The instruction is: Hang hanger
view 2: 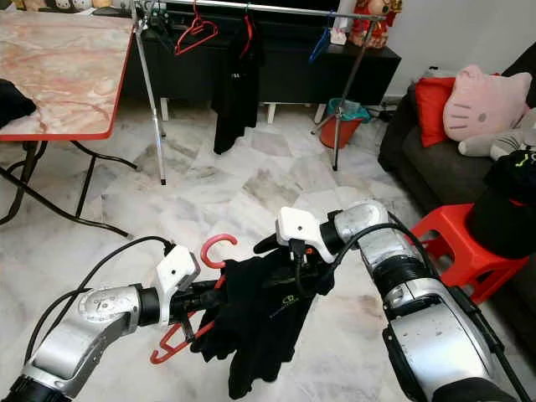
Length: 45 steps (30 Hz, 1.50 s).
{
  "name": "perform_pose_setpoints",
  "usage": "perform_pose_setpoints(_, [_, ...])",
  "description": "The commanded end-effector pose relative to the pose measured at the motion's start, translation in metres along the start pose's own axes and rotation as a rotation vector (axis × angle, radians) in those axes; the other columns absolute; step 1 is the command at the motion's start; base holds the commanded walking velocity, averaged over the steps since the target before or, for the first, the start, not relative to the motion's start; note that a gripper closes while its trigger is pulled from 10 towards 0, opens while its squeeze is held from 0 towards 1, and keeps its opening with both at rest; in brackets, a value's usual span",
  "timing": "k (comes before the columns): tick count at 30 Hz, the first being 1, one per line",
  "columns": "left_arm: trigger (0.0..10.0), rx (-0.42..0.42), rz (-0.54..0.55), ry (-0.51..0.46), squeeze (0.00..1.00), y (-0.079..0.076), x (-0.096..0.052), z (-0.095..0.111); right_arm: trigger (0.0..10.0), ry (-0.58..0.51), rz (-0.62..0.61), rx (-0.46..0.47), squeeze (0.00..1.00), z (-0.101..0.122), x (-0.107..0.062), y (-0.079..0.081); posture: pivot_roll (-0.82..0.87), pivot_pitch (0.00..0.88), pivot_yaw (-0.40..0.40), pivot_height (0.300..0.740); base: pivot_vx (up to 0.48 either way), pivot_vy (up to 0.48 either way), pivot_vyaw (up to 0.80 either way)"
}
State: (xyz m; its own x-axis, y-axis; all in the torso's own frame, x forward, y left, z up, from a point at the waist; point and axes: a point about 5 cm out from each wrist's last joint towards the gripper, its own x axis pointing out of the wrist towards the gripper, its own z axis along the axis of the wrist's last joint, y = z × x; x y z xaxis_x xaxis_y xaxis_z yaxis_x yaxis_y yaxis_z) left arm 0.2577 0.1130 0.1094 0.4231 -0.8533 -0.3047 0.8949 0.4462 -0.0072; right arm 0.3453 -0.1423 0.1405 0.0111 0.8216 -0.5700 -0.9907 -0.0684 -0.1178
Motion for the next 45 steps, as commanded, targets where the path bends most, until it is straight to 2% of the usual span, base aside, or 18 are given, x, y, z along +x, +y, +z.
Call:
perform_pose_setpoints(1, [10.0,0.046,-0.033,-0.058,0.0,-0.004,0.003,0.016,10.0,0.034,0.039,0.012,0.0,-0.008,0.001,0.005,0.12,0.022,-0.172,0.74,0.0,0.0,0.0])
perform_pose_setpoints(11, [10.0,0.055,-0.07,-0.059,0.0,-0.008,0.004,0.018,10.0,0.062,-0.057,0.003,0.0,-0.011,0.008,0.001,0.13,0.015,-0.172,0.74,0.0,0.0,0.0])
perform_pose_setpoints(18, [10.0,0.057,-0.08,-0.058,0.0,-0.01,0.005,0.018,9.8,0.062,-0.028,0.009,0.0,-0.013,0.011,0.005,0.13,0.007,-0.173,0.74,0.0,0.0,0.0])
perform_pose_setpoints(19, [10.0,0.059,-0.08,-0.058,0.0,-0.01,0.005,0.018,0.8,0.056,-0.026,0.011,0.0,-0.013,0.013,0.005,0.13,0.007,-0.173,0.74,0.0,0.0,0.0])
perform_pose_setpoints(20, [10.0,0.059,-0.08,-0.058,0.0,-0.01,0.005,0.018,0.0,0.057,-0.014,0.015,0.0,-0.014,0.014,0.006,0.13,0.007,-0.173,0.74,0.0,0.0,0.0])
perform_pose_setpoints(27, [10.0,0.062,-0.076,-0.057,0.0,-0.009,0.005,0.018,0.0,0.055,-0.004,0.023,0.0,-0.015,0.017,0.008,0.13,0.007,-0.172,0.74,0.0,0.0,0.0])
perform_pose_setpoints(29, [10.0,0.062,-0.076,-0.06,0.0,-0.009,0.006,0.018,0.0,0.042,0.045,0.031,0.0,-0.015,0.022,0.012,0.13,0.016,-0.173,0.74,0.0,0.0,0.0])
perform_pose_setpoints(45, [10.0,0.084,-0.065,-0.077,0.0,-0.008,0.007,0.022,0.0,0.017,0.144,0.056,0.0,-0.018,0.031,0.022,0.12,0.039,-0.18,0.74,0.0,0.0,0.0])
